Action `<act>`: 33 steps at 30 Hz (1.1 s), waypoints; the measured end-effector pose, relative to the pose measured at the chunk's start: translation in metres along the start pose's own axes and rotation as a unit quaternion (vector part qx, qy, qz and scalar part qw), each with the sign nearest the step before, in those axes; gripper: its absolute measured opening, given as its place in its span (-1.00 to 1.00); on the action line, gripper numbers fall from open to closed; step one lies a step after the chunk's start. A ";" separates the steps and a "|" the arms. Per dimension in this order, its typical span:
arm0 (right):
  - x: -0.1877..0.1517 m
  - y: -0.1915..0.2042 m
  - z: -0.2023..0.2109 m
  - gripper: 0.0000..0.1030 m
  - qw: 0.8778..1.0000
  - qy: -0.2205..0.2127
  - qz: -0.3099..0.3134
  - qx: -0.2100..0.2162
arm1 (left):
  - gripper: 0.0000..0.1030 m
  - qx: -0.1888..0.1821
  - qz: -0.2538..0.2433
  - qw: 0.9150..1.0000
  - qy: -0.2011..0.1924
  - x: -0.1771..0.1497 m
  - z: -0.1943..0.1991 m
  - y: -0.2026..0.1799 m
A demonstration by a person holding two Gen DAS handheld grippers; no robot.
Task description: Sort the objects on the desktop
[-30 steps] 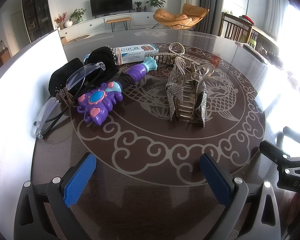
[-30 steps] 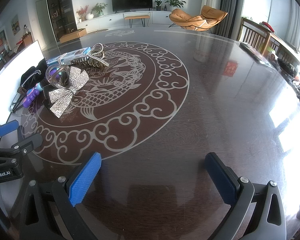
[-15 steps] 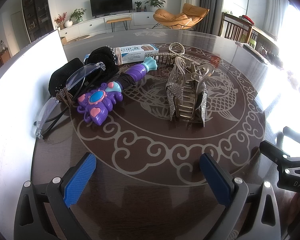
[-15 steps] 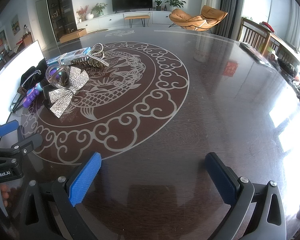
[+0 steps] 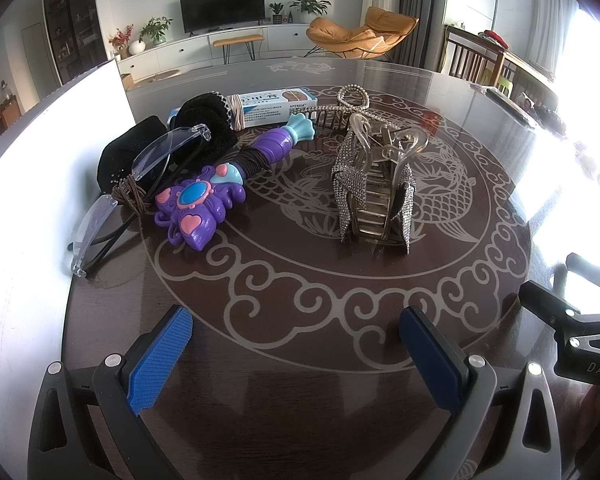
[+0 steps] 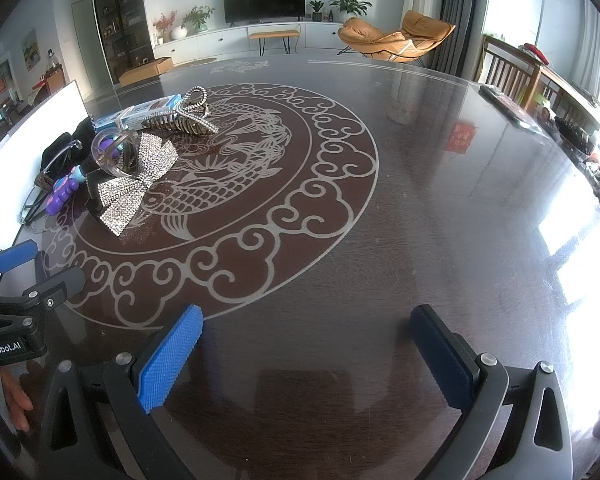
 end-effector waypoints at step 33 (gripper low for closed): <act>0.000 0.000 0.000 1.00 1.000 0.000 -0.001 0.000 | 1.00 0.056 0.012 0.998 0.027 0.091 -0.026 0.066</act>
Point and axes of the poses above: each gripper's, at about its wrist camera, not at the fingertips, and z roughly against the way its jaws point, y to its left, x to its top, the point moved 7 cm from there along -z, roughly the way its jaws point, and after that the axes turned 6 degrees about y, right-handed, at the moved point
